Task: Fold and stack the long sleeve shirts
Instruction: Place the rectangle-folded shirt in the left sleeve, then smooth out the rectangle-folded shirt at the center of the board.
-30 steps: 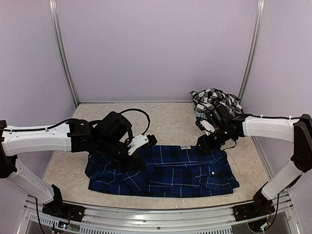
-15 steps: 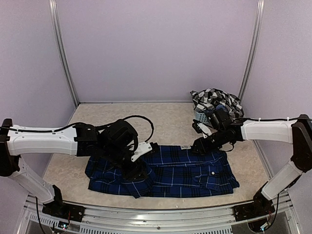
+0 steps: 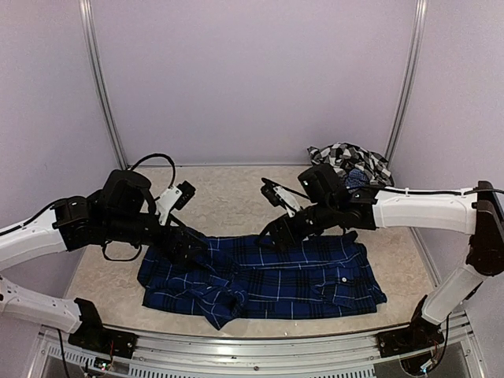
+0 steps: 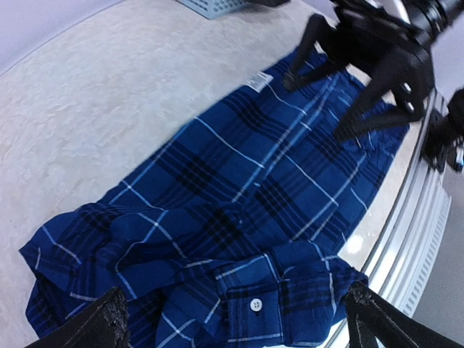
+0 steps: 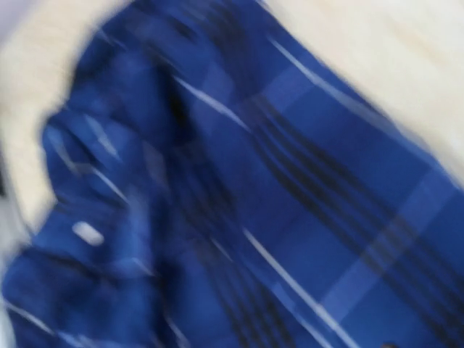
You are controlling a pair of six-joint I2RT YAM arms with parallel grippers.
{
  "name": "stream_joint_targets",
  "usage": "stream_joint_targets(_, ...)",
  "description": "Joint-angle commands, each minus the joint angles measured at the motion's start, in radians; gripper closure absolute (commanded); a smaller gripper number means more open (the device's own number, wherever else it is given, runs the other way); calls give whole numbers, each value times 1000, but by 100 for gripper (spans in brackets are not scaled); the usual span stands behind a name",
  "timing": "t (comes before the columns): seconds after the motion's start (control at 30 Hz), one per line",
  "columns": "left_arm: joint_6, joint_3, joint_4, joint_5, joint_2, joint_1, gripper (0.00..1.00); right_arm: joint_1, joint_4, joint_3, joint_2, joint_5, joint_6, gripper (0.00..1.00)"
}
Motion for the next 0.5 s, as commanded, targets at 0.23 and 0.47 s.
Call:
stream_joint_targets(0.23,-336,-67,21,-48,-56,285,1,259,-173,401,292,61,-105,9)
stream_joint_targets(0.47,-366,-114,0,45,7,368,8,361,-325,551,438,116,-179,9)
